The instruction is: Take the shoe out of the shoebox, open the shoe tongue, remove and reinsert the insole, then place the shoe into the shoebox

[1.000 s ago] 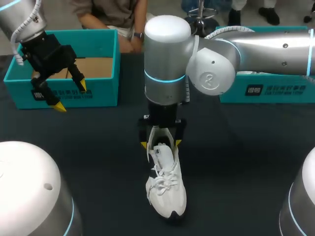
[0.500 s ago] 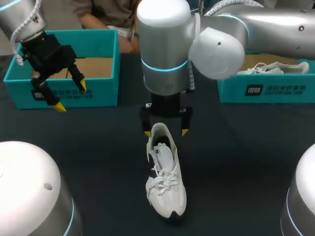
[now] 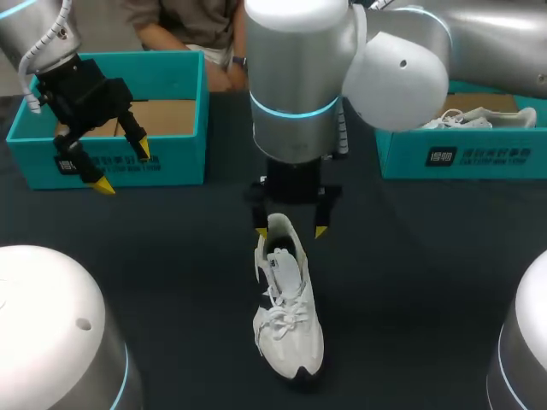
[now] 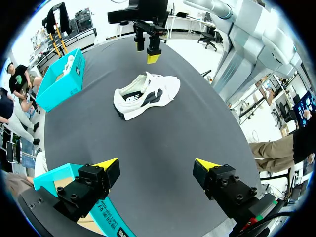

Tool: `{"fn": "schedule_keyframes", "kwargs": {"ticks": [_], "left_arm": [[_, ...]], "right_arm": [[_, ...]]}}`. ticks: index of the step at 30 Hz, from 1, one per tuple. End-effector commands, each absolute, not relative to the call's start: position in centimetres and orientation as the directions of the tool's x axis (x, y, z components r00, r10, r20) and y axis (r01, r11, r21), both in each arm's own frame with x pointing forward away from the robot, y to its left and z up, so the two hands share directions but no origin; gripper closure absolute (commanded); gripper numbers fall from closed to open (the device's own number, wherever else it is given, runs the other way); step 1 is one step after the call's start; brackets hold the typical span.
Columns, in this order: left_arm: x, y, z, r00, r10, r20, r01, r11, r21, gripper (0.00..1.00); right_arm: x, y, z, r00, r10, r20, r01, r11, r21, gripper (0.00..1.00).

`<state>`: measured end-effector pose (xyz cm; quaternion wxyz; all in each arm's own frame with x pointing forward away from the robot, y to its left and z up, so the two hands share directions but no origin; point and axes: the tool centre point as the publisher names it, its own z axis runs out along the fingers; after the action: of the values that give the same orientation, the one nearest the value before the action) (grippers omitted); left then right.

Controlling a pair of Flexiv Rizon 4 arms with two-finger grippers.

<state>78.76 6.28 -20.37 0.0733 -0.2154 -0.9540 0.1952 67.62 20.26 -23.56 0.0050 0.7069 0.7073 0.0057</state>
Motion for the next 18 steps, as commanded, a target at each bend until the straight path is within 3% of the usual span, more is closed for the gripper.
{"fn": "schedule_keyframes", "kwargs": {"ticks": [1, 6, 8, 18], "left_arm": [[78.75, 6.31, -20.41, -0.896, 0.44, 0.056, 0.383, 0.832, -0.402, 0.0], [78.75, 6.31, -20.41, -0.896, 0.44, 0.056, 0.383, 0.832, -0.402, 0.0], [78.75, 6.31, -20.41, -0.896, 0.44, 0.056, 0.383, 0.832, -0.402, 0.0], [78.75, 6.31, -20.41, -0.896, 0.44, 0.056, 0.383, 0.832, -0.402, 0.0]], "right_arm": [[66.92, 20.03, -24.1, 0.004, 1.0, 0.02, 1.0, -0.004, 0.008, 0.6], [66.26, 20.34, -24.46, 0.003, 1.0, 0.029, 1.0, -0.003, -0.01, 0.77], [66.12, 20.42, -24.58, 0.002, 0.999, 0.034, 1.0, -0.002, -0.013, 1.0], [65.96, 20.42, -24.86, 0.004, 0.999, 0.045, 1.0, -0.003, -0.018, 1.0]]}}
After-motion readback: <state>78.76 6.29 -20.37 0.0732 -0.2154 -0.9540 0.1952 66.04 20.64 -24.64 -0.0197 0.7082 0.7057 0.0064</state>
